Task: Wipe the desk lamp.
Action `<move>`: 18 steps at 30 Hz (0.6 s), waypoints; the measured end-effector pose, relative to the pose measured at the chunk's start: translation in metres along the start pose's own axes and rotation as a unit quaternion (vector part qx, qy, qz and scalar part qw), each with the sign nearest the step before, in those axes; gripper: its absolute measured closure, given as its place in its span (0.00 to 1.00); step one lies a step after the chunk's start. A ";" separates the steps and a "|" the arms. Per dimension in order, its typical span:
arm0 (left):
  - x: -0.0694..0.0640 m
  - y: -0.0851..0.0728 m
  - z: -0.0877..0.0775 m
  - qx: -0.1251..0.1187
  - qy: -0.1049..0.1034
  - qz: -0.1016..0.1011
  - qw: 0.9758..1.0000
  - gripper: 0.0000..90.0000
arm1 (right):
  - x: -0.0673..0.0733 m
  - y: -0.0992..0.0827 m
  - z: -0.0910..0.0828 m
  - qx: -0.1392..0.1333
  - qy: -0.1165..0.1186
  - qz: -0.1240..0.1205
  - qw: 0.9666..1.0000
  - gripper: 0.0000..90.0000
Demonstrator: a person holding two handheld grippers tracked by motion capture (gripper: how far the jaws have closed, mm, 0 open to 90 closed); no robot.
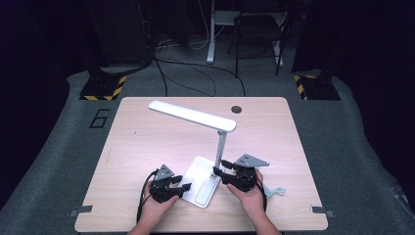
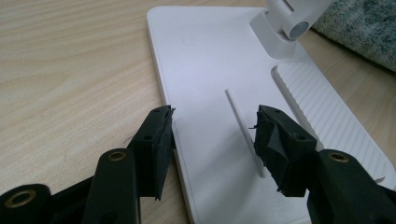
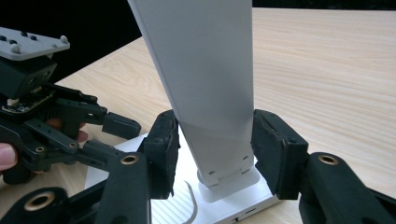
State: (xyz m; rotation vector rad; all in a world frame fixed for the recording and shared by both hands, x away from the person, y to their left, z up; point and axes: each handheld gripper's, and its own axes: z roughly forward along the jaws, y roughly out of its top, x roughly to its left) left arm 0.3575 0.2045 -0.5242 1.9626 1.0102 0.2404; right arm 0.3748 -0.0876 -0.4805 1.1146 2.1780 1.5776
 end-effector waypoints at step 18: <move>0.002 -0.001 0.000 -0.005 0.005 -0.013 1.000 0.48 | 0.008 0.003 -0.015 0.011 0.002 -0.029 1.000 0.54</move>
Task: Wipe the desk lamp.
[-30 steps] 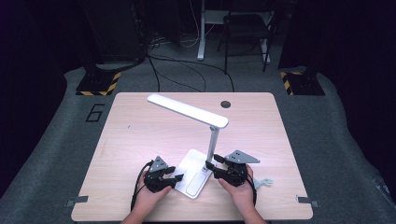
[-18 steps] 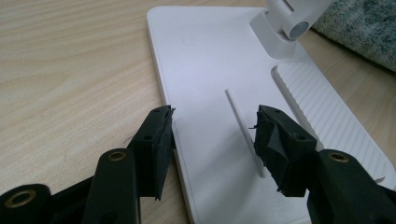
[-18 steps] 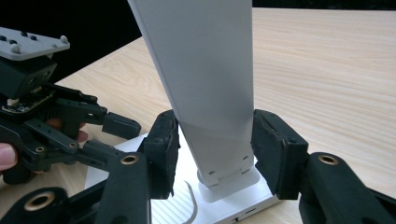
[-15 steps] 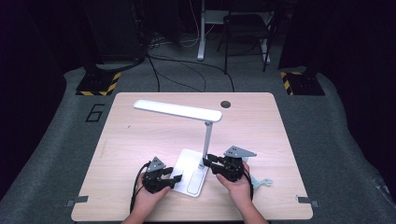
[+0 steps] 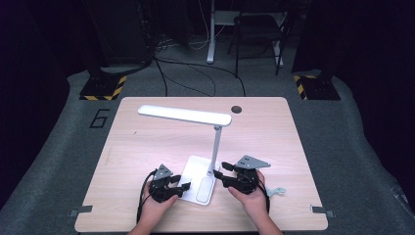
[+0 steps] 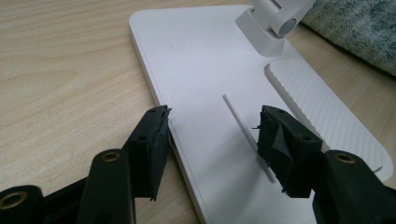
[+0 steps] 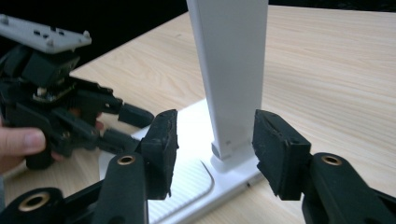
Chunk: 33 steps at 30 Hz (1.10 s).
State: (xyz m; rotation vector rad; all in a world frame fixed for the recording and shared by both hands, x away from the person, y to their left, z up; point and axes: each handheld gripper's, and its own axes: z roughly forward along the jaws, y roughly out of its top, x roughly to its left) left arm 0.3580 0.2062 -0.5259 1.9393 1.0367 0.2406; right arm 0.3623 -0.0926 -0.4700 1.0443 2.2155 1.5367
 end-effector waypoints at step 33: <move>-0.003 -0.001 0.001 -0.002 0.006 -0.001 1.000 0.46 | -0.043 -0.048 -0.057 0.054 -0.162 0.019 0.985 0.51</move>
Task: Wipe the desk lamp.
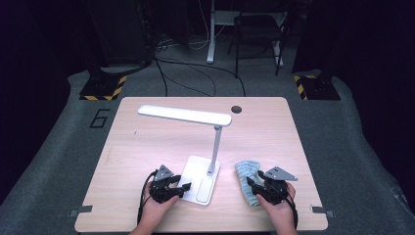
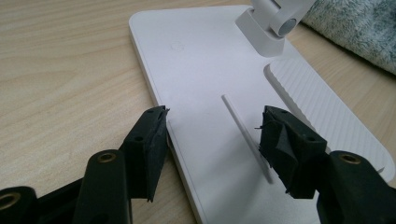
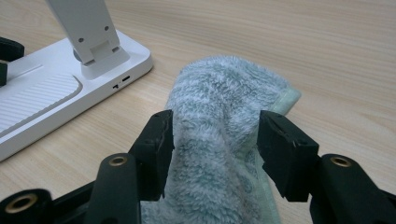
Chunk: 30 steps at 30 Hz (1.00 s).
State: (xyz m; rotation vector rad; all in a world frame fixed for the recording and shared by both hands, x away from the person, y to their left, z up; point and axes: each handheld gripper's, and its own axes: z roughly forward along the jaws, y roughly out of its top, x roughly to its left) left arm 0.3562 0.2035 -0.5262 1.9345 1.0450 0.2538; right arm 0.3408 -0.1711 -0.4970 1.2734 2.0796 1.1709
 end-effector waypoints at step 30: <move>-0.005 0.000 0.005 0.002 -0.005 -0.005 1.000 0.31 | 0.010 -0.002 0.017 0.053 0.028 0.005 0.998 0.74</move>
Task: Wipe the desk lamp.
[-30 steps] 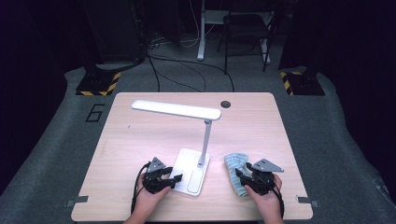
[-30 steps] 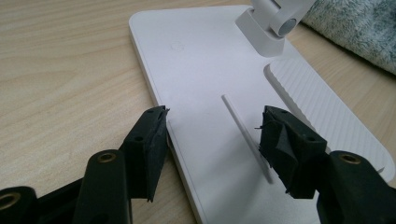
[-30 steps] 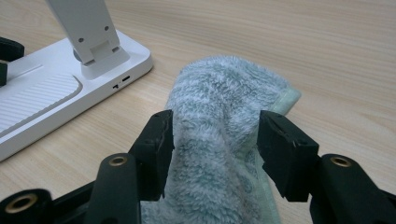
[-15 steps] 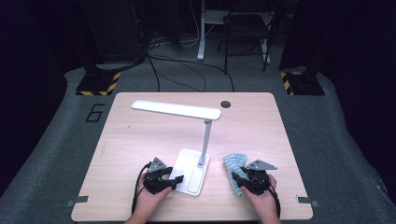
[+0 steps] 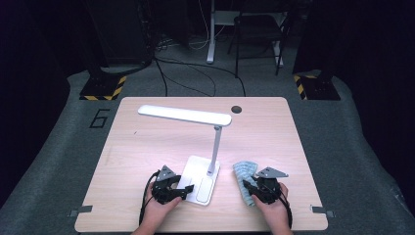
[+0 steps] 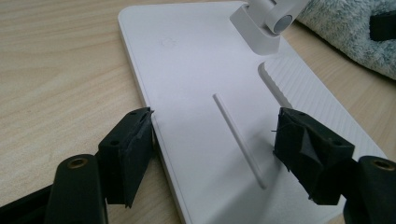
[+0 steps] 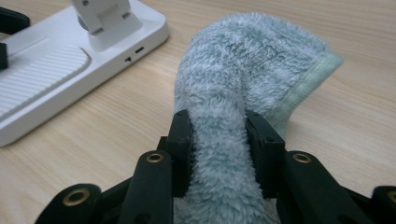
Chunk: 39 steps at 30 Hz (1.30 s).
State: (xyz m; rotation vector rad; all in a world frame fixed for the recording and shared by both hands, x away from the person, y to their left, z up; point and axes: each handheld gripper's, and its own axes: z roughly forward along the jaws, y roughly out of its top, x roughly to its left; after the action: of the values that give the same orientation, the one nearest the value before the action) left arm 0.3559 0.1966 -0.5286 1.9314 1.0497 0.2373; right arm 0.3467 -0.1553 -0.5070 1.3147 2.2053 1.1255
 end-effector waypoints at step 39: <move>-0.015 -0.003 0.003 0.002 0.005 0.000 1.000 0.29 | 0.047 0.027 0.040 0.024 0.053 -0.010 0.998 0.76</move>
State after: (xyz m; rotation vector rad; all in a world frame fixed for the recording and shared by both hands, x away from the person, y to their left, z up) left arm 0.3464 0.1845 -0.5294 1.9351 1.0571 0.2442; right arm 0.3633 -0.0899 -0.5064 1.2771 2.3290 1.1683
